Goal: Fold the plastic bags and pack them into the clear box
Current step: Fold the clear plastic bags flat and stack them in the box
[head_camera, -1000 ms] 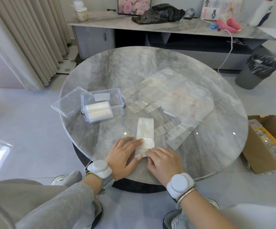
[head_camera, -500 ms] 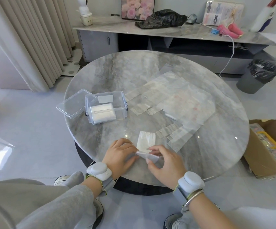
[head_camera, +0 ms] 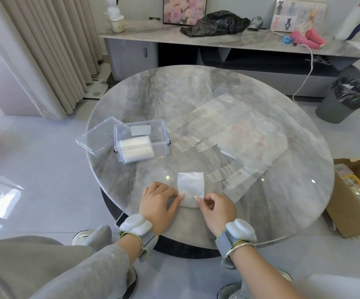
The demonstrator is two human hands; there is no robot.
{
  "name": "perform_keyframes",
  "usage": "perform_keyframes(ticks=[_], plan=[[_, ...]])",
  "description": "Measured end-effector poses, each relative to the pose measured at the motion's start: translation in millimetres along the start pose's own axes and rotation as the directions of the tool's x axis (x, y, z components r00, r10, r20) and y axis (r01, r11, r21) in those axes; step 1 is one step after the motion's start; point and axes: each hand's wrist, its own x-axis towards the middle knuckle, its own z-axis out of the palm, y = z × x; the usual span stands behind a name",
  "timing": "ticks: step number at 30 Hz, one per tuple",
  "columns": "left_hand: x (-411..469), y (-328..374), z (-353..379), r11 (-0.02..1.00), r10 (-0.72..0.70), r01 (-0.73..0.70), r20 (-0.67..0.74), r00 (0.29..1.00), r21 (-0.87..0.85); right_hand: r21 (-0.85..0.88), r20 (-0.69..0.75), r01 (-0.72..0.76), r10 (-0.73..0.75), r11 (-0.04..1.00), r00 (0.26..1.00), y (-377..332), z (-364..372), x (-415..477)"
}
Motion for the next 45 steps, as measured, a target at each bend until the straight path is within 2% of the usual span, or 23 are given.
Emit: perform_keyframes(ticks=[6, 12, 16, 22, 26, 33, 35, 39, 42, 45], plan=[[3.3, -0.7, 3.3, 0.998, -0.036, 0.036, -0.012, 0.999, 0.047, -0.089, -0.032, 0.038, -0.041, 0.995, 0.999, 2.8, 5.4, -3.4], [5.3, 0.0, 5.8, 0.997, -0.035, 0.037, -0.031, 0.999, 0.065, -0.06, 0.027, 0.025, -0.024, 0.998, 0.999, 2.7, -0.3, -3.7], [5.6, -1.6, 7.3, 0.992, 0.025, -0.022, -0.025, 0.999, 0.126, -0.078, -0.001, 0.031, -0.032, 0.996, 1.0, 1.1, -0.3, -5.3], [8.1, -4.0, 8.7, 0.954, 0.163, -0.161, 0.015, 0.987, 0.252, -0.251, -0.006, 0.072, -0.076, 0.965, 0.997, 3.2, 1.1, -7.7], [10.0, -5.2, 6.9, 0.931, 0.196, -0.203, 0.056, 0.979, 0.303, -0.264, -0.021, 0.073, -0.082, 0.962, 0.996, 3.2, 2.2, -7.7], [9.5, 1.2, 3.0, 0.961, 0.137, -0.147, 0.059, 0.989, 0.235, -0.247, -0.064, 0.069, -0.087, 0.967, 0.994, 6.3, 4.9, -8.9], [9.4, 0.7, 3.5, 0.957, 0.196, -0.22, 0.139, 0.971, 0.19, -0.244, -0.074, 0.067, -0.087, 0.967, 0.993, 6.6, 5.5, -9.5], [6.2, -3.4, 11.9, 0.897, 0.323, -0.403, 0.35, 0.879, 0.184, -0.236, -0.125, 0.08, -0.111, 0.969, 0.986, 6.9, 6.6, -11.1], [6.2, -9.5, 16.5, 0.872, 0.325, -0.445, 0.437, 0.838, 0.205, -0.234, -0.118, 0.085, -0.115, 0.968, 0.986, 7.5, 7.3, -11.6], [7.1, -10.9, 17.3, 0.868, 0.321, -0.45, 0.457, 0.83, 0.209, -0.232, -0.119, 0.09, -0.12, 0.968, 0.986, 7.6, 5.7, -12.5]])
